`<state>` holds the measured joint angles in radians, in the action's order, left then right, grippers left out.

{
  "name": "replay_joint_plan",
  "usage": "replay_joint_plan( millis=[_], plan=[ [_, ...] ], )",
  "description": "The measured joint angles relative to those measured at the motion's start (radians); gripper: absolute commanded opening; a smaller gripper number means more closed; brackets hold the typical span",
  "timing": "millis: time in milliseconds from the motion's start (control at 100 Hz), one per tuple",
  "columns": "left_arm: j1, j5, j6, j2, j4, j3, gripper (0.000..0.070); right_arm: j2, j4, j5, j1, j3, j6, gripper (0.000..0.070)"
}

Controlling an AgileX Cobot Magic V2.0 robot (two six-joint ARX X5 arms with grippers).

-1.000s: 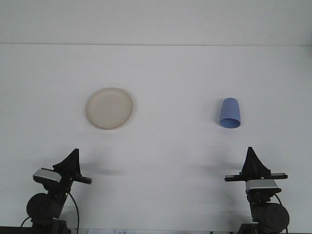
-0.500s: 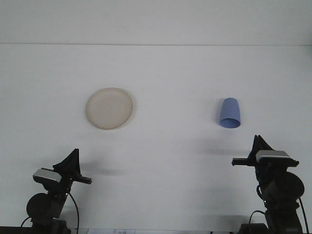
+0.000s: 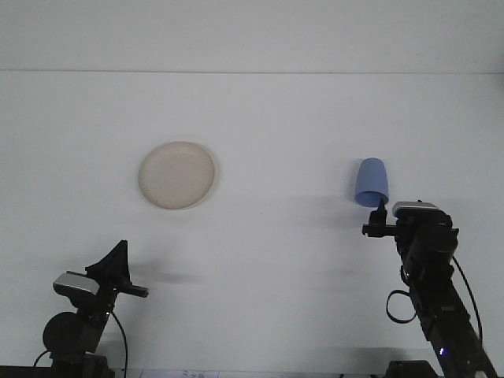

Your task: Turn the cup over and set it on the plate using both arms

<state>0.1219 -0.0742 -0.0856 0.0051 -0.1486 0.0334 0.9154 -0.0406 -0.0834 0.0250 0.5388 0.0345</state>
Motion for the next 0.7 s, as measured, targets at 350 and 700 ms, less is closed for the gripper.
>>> replay_joint_plan(
  millis=[350,700],
  plan=[
    [0.000,0.000,0.000,0.000,0.000,0.000,0.0013,0.334,-0.190,0.000,-0.015,0.000,-0.005,0.0547],
    [0.000,0.000,0.000,0.000,0.000,0.000,0.0013,0.565,-0.462,0.010,-0.066,-0.001,-0.004,0.0544]
  ],
)
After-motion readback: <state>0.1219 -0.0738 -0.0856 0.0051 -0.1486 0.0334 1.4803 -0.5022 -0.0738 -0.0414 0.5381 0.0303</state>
